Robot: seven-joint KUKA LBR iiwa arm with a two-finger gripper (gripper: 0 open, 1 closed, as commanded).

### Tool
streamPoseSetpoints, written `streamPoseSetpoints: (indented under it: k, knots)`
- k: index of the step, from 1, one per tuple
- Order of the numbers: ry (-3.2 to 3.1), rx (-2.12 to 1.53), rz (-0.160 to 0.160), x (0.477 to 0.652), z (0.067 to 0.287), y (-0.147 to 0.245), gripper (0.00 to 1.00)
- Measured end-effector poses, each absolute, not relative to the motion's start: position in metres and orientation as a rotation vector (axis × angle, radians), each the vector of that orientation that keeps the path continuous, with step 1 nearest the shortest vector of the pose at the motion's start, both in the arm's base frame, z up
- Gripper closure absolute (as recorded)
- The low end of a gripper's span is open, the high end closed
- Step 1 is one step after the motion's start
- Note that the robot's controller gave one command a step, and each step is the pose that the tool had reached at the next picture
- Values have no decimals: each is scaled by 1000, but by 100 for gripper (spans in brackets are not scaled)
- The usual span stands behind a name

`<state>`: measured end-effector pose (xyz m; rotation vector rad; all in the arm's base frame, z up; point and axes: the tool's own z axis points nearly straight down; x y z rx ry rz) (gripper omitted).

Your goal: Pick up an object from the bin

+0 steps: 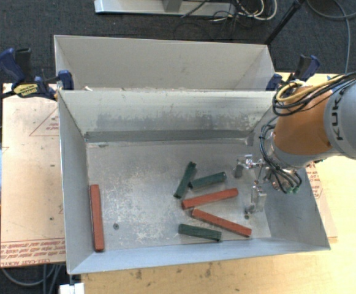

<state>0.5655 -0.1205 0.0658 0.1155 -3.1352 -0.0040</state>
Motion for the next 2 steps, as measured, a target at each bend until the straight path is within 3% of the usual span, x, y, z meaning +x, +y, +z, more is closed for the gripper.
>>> streamPoseSetpoints:
  k: [1,2]
  knots:
    - [-2757,1514,-2,566,70,-36,0]
    - [-2760,1511,0,567,71,-37,100]
